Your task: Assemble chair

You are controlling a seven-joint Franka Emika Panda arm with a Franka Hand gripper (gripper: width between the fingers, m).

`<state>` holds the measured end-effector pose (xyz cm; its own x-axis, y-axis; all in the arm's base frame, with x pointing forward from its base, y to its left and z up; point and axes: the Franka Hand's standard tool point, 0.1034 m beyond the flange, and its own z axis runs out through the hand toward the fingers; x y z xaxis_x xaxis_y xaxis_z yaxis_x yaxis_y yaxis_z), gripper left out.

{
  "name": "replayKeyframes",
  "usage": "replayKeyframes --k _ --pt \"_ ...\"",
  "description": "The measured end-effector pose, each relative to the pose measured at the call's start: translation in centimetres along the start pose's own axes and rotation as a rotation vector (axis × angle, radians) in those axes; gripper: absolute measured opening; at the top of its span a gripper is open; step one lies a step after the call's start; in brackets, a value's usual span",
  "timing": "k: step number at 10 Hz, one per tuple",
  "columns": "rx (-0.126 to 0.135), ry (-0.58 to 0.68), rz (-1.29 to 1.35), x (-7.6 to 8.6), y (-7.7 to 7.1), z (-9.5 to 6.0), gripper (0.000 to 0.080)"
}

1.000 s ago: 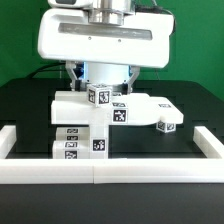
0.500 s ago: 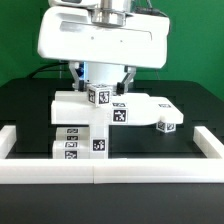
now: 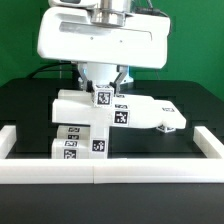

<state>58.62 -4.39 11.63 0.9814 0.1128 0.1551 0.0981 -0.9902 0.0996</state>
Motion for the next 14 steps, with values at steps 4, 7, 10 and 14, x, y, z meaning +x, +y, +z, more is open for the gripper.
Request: replayKeyframes --k 4,7,10,14 --pt "0.0 -0.001 0.268 -0.02 -0.02 0.05 0.0291" --pt "0.002 -0.001 0.452 -0.02 -0.06 0.08 0.0291" --pt "0.004 -0.001 0.623 0.01 -0.13 0.09 0.0291" --pt "0.011 0.007 0.619 0.2 0.11 -0.65 0.0619"
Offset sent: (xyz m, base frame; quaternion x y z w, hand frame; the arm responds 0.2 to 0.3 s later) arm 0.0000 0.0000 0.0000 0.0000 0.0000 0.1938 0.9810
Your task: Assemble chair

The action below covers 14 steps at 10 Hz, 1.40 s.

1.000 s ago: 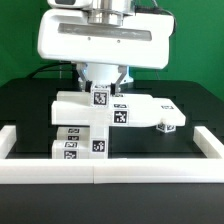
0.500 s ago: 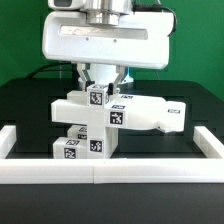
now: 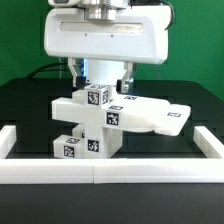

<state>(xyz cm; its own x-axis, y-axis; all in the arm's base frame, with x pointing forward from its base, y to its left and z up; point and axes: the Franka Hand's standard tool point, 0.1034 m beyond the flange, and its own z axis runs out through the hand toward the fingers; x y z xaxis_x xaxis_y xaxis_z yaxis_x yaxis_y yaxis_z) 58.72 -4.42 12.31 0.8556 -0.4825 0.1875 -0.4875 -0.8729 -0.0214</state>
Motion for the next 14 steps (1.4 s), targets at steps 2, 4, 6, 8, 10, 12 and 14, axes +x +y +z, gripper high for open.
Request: replayKeyframes --k 2,4,6,8,10,12,14 --pt "0.016 0.001 0.007 -0.4 -0.3 -0.9 0.0648" --pt "0.04 -0.012 0.061 -2.4 -1.5 -2.2 0.0649" --pt "0.045 -0.024 0.079 -3.8 -2.3 -2.2 0.0649" --pt "0.043 -0.024 0.082 -3.8 -2.2 -2.1 0.0649" --pt "0.045 -0.026 0.1 -4.1 -2.3 -2.1 0.0649" --pt "0.05 -0.049 0.138 -6.8 -2.8 -2.1 0.0649" --pt "0.054 -0.07 0.143 -9.5 -4.0 -2.3 0.0649"
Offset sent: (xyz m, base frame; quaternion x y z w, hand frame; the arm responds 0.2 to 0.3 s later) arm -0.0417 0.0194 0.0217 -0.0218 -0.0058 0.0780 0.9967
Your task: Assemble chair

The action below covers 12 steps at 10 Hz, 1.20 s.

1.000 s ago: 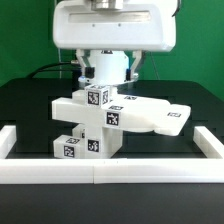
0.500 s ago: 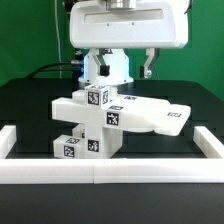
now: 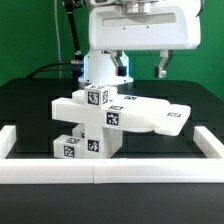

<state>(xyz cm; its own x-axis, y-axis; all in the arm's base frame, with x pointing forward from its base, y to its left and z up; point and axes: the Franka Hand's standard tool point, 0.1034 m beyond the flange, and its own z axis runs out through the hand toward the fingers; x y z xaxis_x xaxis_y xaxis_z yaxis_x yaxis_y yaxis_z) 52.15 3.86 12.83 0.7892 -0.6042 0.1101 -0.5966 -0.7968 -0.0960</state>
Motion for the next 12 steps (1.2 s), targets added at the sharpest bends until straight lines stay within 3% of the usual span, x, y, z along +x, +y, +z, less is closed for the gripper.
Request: replayKeyframes --k 2,6,7,8,9,12 --pt "0.004 0.001 0.003 -2.0 -0.1 1.0 0.0649" --pt "0.006 0.004 0.001 -1.7 -0.1 0.9 0.0649" --pt "0.013 0.018 0.022 -3.1 -0.3 1.5 0.0649" --pt "0.007 0.012 0.009 -5.5 -0.2 2.4 0.0649" --pt "0.0 0.009 -0.006 -7.0 -0.1 3.2 0.0649" --pt "-0.037 0.008 -0.059 -9.2 -0.3 5.9 0.0649"
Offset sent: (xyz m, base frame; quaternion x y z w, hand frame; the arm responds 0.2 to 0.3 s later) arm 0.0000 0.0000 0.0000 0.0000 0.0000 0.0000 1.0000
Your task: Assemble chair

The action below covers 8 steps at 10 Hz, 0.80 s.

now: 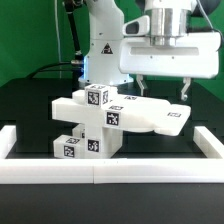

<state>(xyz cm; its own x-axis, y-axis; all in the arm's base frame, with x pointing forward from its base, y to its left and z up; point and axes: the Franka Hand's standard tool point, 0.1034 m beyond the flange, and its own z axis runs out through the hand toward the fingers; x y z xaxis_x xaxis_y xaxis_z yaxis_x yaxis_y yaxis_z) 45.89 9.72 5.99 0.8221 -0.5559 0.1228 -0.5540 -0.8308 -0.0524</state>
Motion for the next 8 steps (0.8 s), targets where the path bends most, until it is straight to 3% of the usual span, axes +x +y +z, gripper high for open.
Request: replayKeyframes --k 5,8 --pt "-0.008 -0.002 -0.011 -0.3 0.1 0.5 0.0649" --pt "-0.031 0.005 -0.015 -1.1 0.8 2.3 0.0649"
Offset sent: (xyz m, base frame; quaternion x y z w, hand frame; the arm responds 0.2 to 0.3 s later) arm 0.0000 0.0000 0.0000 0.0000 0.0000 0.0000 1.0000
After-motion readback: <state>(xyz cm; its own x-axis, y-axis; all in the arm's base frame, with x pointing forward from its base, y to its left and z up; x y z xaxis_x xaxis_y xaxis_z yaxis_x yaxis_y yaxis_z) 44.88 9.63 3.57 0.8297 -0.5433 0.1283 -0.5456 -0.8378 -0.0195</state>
